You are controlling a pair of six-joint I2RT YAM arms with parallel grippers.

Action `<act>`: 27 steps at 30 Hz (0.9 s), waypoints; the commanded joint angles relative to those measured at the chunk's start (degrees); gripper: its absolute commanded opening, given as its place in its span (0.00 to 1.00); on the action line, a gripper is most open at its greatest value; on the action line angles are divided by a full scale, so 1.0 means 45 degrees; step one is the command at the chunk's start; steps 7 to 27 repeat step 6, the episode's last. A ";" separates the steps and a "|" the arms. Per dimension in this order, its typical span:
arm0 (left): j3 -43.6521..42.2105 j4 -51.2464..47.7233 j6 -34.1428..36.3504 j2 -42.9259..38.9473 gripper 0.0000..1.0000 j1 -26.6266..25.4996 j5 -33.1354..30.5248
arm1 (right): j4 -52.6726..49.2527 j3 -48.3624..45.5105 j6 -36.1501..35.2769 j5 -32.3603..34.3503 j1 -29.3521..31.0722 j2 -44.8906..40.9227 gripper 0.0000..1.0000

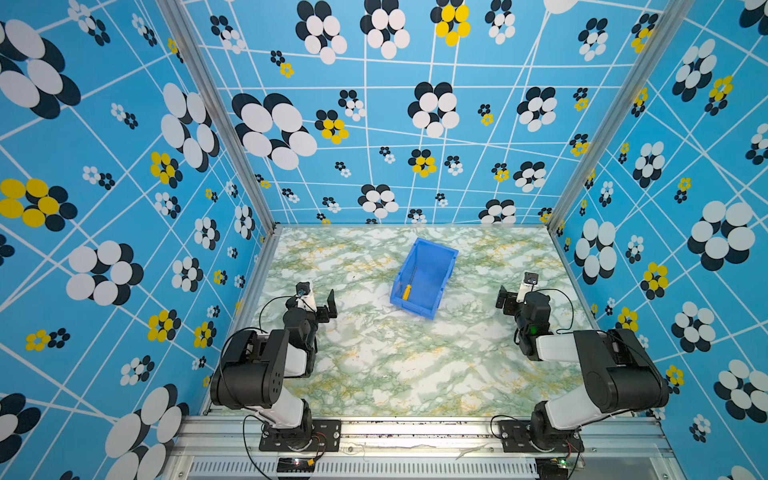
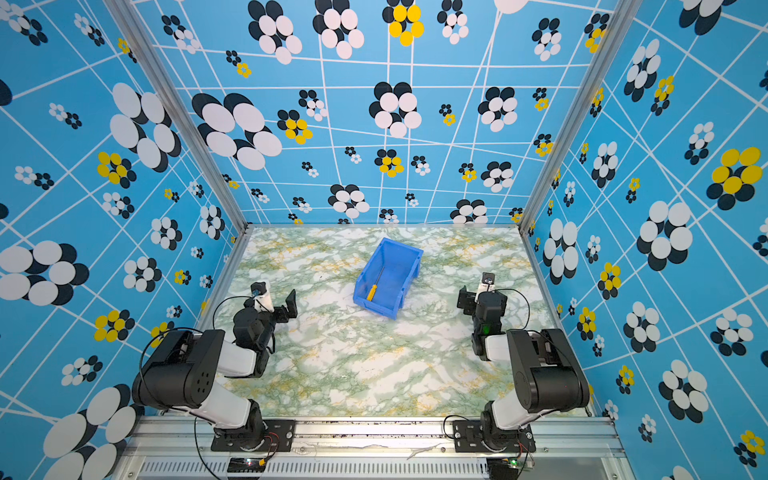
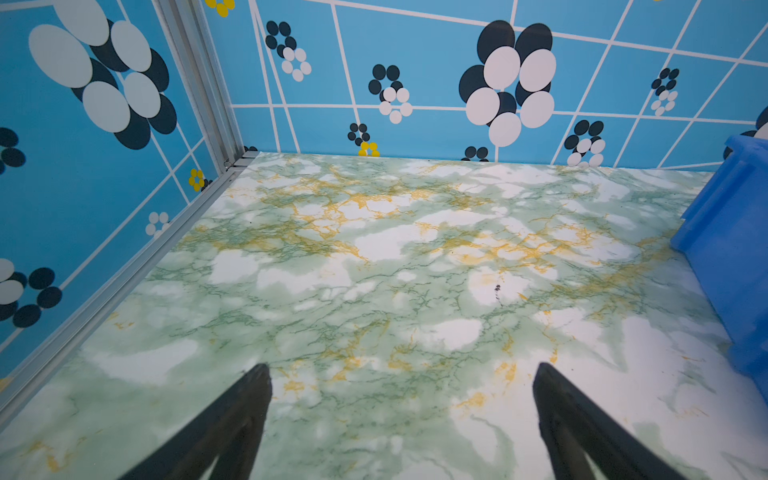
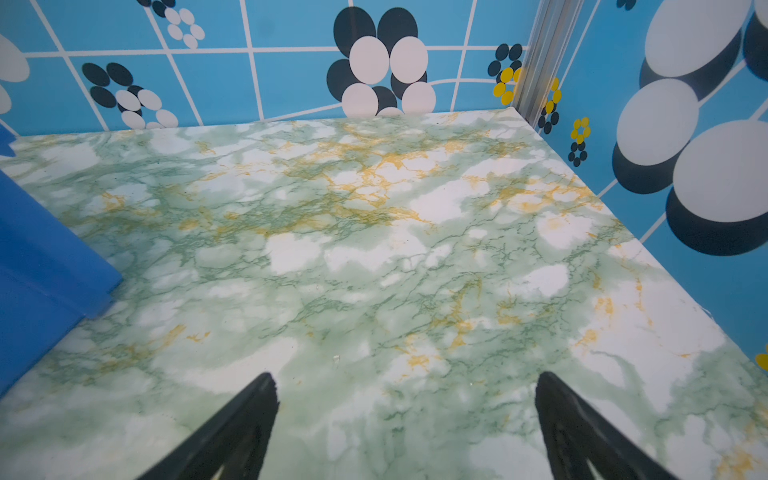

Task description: Put the screwdriver in the bin

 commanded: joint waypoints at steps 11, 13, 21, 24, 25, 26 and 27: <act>-0.0125 0.0361 0.0029 0.0147 0.99 -0.0052 -0.0200 | -0.0014 0.0161 -0.0061 -0.0130 -0.0068 -0.0020 0.99; -0.0125 0.0361 0.0029 0.0147 0.99 -0.0052 -0.0200 | -0.0014 0.0161 -0.0061 -0.0130 -0.0068 -0.0020 0.99; -0.0125 0.0361 0.0029 0.0147 0.99 -0.0052 -0.0200 | -0.0014 0.0161 -0.0061 -0.0130 -0.0068 -0.0020 0.99; -0.0125 0.0361 0.0029 0.0147 0.99 -0.0052 -0.0200 | -0.0014 0.0161 -0.0061 -0.0130 -0.0068 -0.0020 0.99; -0.0125 0.0361 0.0029 0.0147 0.99 -0.0052 -0.0200 | -0.0014 0.0161 -0.0061 -0.0130 -0.0068 -0.0020 0.99; -0.0125 0.0361 0.0029 0.0147 0.99 -0.0052 -0.0200 | -0.0014 0.0161 -0.0061 -0.0130 -0.0068 -0.0020 0.99; -0.0125 0.0361 0.0029 0.0147 0.99 -0.0052 -0.0200 | -0.0014 0.0161 -0.0061 -0.0130 -0.0068 -0.0020 0.99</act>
